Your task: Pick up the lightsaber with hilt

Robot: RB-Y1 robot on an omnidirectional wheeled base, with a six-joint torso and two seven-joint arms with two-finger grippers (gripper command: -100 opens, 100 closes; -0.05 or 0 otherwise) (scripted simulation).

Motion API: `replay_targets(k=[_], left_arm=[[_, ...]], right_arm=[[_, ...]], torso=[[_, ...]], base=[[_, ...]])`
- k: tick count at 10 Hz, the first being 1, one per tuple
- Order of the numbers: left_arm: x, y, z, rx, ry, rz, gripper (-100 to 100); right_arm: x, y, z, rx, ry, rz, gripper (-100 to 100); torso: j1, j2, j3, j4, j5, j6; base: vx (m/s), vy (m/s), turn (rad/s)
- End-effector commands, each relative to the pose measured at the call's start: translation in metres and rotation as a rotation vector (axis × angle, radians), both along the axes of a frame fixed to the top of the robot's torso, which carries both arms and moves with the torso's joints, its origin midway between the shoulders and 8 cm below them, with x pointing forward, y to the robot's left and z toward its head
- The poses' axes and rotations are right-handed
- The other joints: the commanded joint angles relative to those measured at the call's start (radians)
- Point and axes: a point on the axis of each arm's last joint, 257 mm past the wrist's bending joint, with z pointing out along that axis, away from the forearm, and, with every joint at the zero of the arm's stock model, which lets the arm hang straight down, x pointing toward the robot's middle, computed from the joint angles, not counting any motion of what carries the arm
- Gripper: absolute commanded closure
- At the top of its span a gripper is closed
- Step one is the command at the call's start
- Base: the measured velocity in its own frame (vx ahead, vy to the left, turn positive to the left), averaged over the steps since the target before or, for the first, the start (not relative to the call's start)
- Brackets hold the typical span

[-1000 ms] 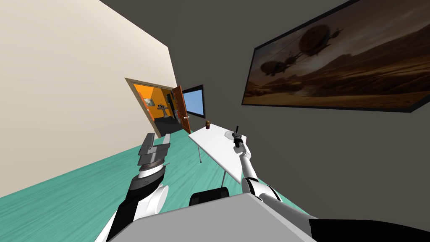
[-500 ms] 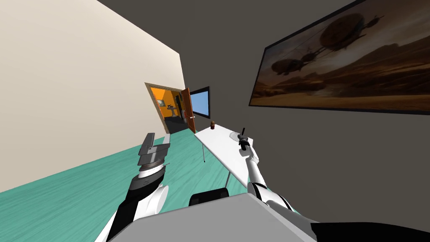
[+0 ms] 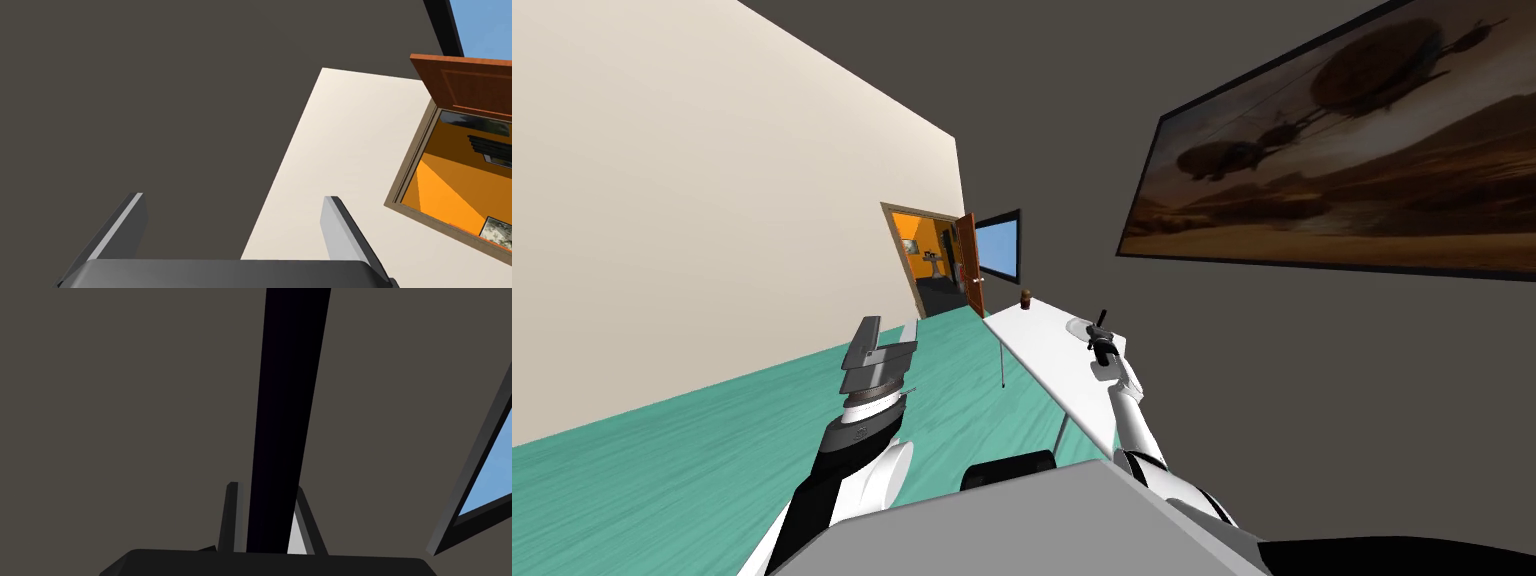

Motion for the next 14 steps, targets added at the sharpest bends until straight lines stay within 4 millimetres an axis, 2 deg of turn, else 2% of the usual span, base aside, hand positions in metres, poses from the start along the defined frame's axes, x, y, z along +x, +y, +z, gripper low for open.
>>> replay_targets(k=[1, 2, 3, 5, 6, 7, 8, 9, 10, 11, 12, 14], left_arm=[[0.000, 0.000, 0.000, 0.000, 0.000, 0.000, 0], [0.000, 0.000, 0.000, 0.000, 0.000, 0.000, 0], [0.000, 0.000, 0.000, 0.000, 0.000, 0.000, 0], [0.000, 0.000, 0.000, 0.000, 0.000, 0.000, 0], [0.000, 0.000, 0.000, 0.000, 0.000, 0.000, 0], [0.000, 0.000, 0.000, 0.000, 0.000, 0.000, 0], [0.000, 0.000, 0.000, 0.000, 0.000, 0.000, 0], [0.000, 0.000, 0.000, 0.000, 0.000, 0.000, 0], [0.000, 0.000, 0.000, 0.000, 0.000, 0.000, 0], [0.000, 0.000, 0.000, 0.000, 0.000, 0.000, 0], [0.000, 0.000, 0.000, 0.000, 0.000, 0.000, 0], [0.000, 0.000, 0.000, 0.000, 0.000, 0.000, 0]], right_arm=[[-0.016, -0.009, -0.017, 0.005, 0.022, -0.017, 100], [-0.016, -0.009, -0.017, 0.005, 0.022, -0.017, 100], [-0.035, -0.038, -0.004, 0.010, -0.011, -0.056, 100], [-0.052, -0.045, -0.023, 0.012, 0.025, -0.070, 100], [-0.074, -0.073, -0.011, 0.016, -0.005, -0.109, 100], [-0.078, -0.074, -0.015, 0.015, 0.003, -0.112, 100], [-0.104, -0.102, -0.005, 0.014, -0.019, -0.151, 100], [-0.123, -0.108, -0.022, 0.011, 0.021, -0.166, 100], [-0.141, -0.130, -0.003, 0.007, -0.019, -0.194, 100], [-0.155, -0.134, -0.014, 0.004, 0.011, -0.206, 100], [-0.177, -0.155, 0.005, -0.005, -0.023, -0.233, 100], [-0.197, -0.161, -0.010, -0.010, 0.020, -0.249, 100]], torso=[[0.000, 0.000, 0.000, 0.000, 0.000, 0.000], [-0.003, 0.000, -0.002, -0.003, -0.003, 0.003], [-0.007, 0.000, -0.002, -0.005, -0.005, 0.004], [-0.006, 0.000, -0.003, -0.005, -0.005, 0.004], [-0.008, 0.000, -0.003, -0.007, -0.006, 0.006], [-0.009, -0.001, -0.004, -0.008, -0.007, 0.005], [-0.009, -0.001, -0.004, -0.008, -0.007, 0.006], [-0.008, -0.002, -0.005, -0.008, -0.006, 0.004], [-0.010, -0.002, -0.005, -0.009, -0.008, 0.006], [-0.009, -0.003, -0.006, -0.008, -0.007, 0.004], [-0.009, -0.002, -0.005, -0.009, -0.006, 0.006], [-0.008, -0.002, -0.005, -0.009, -0.006, 0.005]], base=[[0.024, 0.016, -0.002], [0.010, 0.008, -0.038], [0.003, 0.043, 0.341], [0.010, 0.035, 0.078], [0.015, 0.061, 0.281], [0.021, 0.054, 0.174], [0.030, 0.071, 0.305], [0.030, 0.040, 0.170], [0.030, 0.063, 0.328], [0.024, 0.050, 0.163], [0.021, 0.064, 0.262], [0.019, 0.031, 0.083]])
